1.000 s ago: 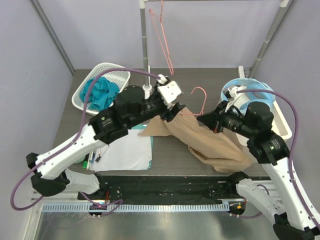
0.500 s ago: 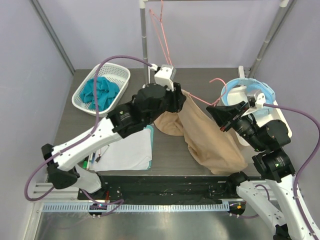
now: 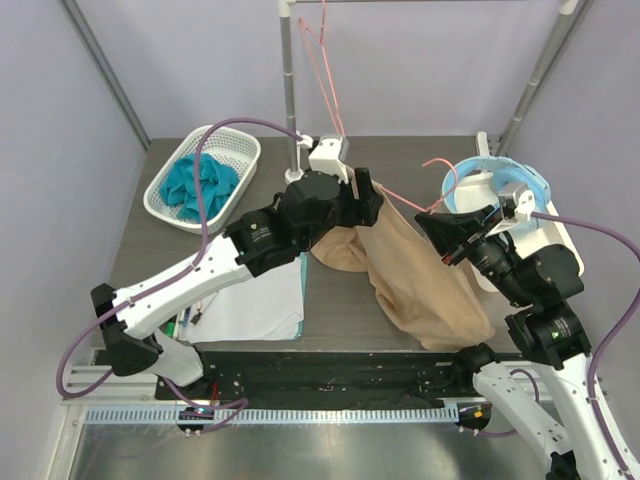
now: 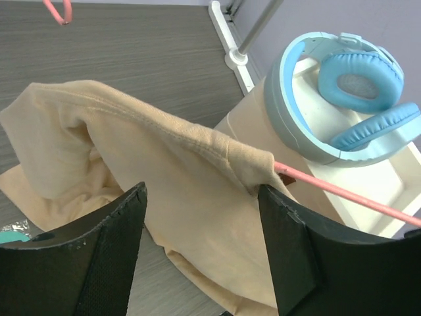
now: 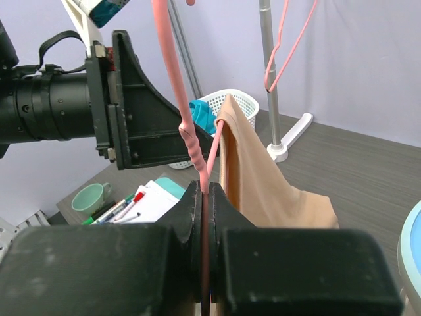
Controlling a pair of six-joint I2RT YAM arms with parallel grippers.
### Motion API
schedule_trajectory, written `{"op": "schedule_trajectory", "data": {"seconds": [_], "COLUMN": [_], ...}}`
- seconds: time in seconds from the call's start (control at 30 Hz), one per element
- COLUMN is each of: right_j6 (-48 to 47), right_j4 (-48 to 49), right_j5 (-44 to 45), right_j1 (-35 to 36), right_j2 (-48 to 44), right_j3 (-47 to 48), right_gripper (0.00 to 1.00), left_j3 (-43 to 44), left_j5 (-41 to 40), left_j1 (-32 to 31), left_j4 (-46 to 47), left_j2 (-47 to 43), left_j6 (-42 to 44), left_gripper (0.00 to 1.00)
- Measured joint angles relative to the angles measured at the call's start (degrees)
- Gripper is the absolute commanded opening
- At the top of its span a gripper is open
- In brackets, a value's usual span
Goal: Remove the t-shirt from the hanger
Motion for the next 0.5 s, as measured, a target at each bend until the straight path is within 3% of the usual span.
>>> {"op": "schedule_trajectory", "data": {"seconds": [0.5], "right_j6": [1.1], "right_j4": [0.7], "right_j5": [-1.4], "right_j1": [0.0], "right_j2": [-0.3], "right_j3": [0.0], "right_gripper": [0.01], "left_j3": [-1.5], "left_j5": [1.2], "left_j1": [0.0], "left_j4": [3.7], "left_j2": [-2.0], "left_j6": [-2.7], "left_gripper": [0.58]}}
